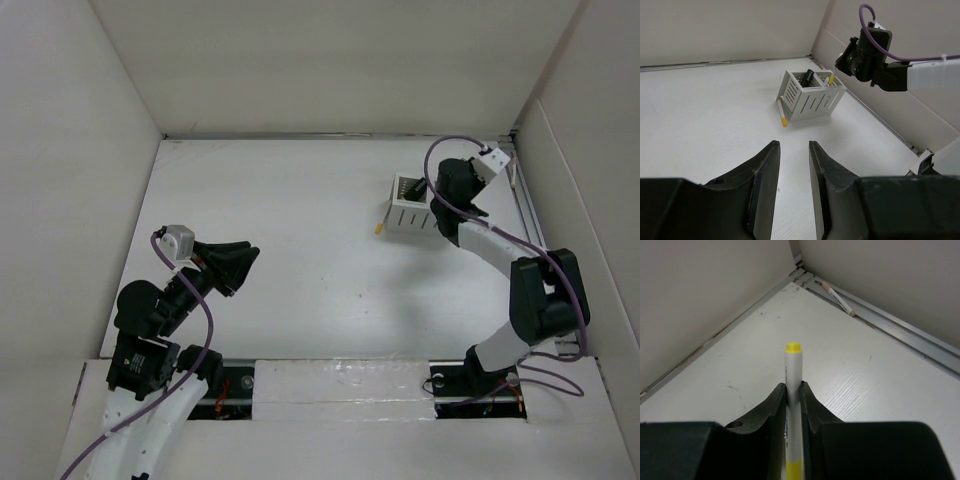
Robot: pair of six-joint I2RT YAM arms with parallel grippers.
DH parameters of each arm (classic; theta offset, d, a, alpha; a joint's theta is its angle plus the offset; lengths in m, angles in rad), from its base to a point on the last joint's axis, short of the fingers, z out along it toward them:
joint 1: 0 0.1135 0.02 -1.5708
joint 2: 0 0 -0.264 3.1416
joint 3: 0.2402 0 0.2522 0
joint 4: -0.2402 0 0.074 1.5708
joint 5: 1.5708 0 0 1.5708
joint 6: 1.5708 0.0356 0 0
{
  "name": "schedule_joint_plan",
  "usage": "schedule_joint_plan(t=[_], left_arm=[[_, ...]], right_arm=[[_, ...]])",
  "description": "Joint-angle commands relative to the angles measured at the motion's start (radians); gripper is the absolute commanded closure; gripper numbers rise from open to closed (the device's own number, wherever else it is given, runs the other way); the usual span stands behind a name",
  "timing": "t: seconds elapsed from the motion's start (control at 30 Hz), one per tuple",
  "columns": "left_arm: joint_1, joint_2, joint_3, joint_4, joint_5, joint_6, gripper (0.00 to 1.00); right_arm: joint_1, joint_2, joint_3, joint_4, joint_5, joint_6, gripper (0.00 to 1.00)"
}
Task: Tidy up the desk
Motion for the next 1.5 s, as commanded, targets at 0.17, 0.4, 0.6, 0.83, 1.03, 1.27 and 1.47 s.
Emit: schedule_joint_plan(t=[0.17,0.4,0.6,0.83,1.03,1.27,1.47], left_arm=[[0.004,-0.009,0.009,0.052,0.013,-0.008,0.74],[0.004,-0.017,0.007,0.053,0.018,-0.008,0.74],[0.004,-0.021,0.011,0.052,0.012,-0.008,0.74],[0.004,-0.03,0.007,0.053,0.002,-0.011,0.74],[0.004,-0.017,0.011,0.05,0.012,-0.008,0.74],[0.004,-0.024,0.009,0.055,0.007,-0.008,0.74],[0.004,-0.017,0.01,0.051,0.013,-0.01,0.74]], right_arm=[[0.066,0.061,0.058,0.064,0.099,-0.029,1.0],[0.131,0.068,0.078,-0.045,0.183,0.026,0.6],[0.221,-0.085,0.044,-0.063,0.099,0.036,0.44],[0.471,-0.05,0.049,-0.108,-0.122,0.043,1.0],[0.496,0.241,0.277,-0.292,-0.189,0.114,0.83],[0.321,0.352,0.359,-0.402,-0.318,0.235,0.64],[0.24,0.331,0.281,-0.416,-0.343,0.247,0.64]])
